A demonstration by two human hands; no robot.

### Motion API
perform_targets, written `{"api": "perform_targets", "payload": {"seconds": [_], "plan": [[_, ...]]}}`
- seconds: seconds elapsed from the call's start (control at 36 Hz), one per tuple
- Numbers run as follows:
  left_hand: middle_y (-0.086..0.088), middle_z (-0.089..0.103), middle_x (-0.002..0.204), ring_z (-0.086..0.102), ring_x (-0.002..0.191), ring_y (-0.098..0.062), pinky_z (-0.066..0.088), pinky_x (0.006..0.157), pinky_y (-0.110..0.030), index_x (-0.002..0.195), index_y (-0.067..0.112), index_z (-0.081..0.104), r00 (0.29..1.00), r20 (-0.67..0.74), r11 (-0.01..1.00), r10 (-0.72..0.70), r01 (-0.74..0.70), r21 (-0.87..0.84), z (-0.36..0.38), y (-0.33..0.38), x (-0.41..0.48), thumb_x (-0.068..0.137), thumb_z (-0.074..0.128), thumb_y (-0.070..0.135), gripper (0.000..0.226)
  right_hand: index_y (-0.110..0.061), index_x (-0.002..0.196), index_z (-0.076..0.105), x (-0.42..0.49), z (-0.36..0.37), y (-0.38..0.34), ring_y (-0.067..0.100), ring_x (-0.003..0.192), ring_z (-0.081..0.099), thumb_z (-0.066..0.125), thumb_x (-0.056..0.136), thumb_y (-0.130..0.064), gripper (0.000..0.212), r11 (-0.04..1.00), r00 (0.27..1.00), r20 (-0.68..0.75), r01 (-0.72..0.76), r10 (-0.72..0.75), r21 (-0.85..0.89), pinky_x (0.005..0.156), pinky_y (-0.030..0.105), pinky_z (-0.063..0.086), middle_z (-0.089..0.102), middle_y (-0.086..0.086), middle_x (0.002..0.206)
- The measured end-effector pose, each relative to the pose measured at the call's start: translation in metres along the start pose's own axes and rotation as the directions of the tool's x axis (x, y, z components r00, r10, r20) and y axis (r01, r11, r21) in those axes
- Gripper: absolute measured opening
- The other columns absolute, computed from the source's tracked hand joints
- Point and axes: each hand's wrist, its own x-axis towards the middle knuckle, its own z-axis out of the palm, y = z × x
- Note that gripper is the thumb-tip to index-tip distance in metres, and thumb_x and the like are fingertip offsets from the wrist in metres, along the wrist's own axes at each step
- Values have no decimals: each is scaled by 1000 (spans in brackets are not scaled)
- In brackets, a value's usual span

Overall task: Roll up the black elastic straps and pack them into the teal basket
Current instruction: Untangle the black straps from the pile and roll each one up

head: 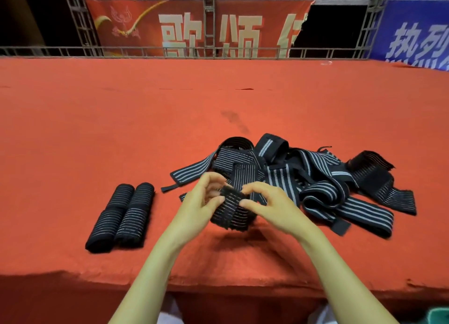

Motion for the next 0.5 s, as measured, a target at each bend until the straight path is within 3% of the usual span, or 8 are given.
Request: {"api": "perform_targets", "payload": {"seconds": [0.11,0.17,0.22,0.31,0.44,0.5], "plan": [[4,62,98,60,91,-6,47,79,-18,92,20,57,949,-309,989,71,-27,144,7,2,-1,82,71,7,22,-21,86,69,2,6,-3,-4,87,60,70,86,-19,2,988,993,-111,-23,40,155,81,12,40,69,-10,88],[6,64,91,60,89,-2,44,78,-13,85,21,63,941,-311,976,134,-72,203,12,8,-6,83,71,18,9,-22,86,71,4,9,-3,-4,86,61,71,85,-21,2,983,988,-146,-27,55,183,81,14,42,70,-11,86],[7,65,90,59,89,1,41,77,-7,84,19,67,950,-272,972,152,-93,217,18,12,-12,78,73,26,11,-27,86,71,6,10,-4,-5,85,62,71,85,-20,7,979,986,-158,-25,58,204,81,14,42,70,-14,85],[9,67,91,60,88,6,40,76,-4,89,23,66,939,-314,974,139,-73,214,20,12,-14,75,78,16,19,-34,86,70,6,8,-6,-2,88,63,67,88,-18,17,969,991,-127,-6,38,245,84,18,45,71,-17,85],[9,67,76,60,68,5,45,63,-8,77,20,66,940,-340,999,10,5,44,19,10,-11,85,67,5,17,-28,92,68,6,6,-10,-2,92,61,61,93,-18,12,986,997,-79,23,-10,167,85,14,43,69,-11,92],[10,66,70,59,63,0,49,63,-17,78,20,65,916,-395,997,-72,53,-59,16,6,-7,88,63,7,17,-22,92,68,6,4,-8,-5,87,58,60,93,-16,10,995,994,-106,37,-27,94,81,11,40,65,-13,90]]}}
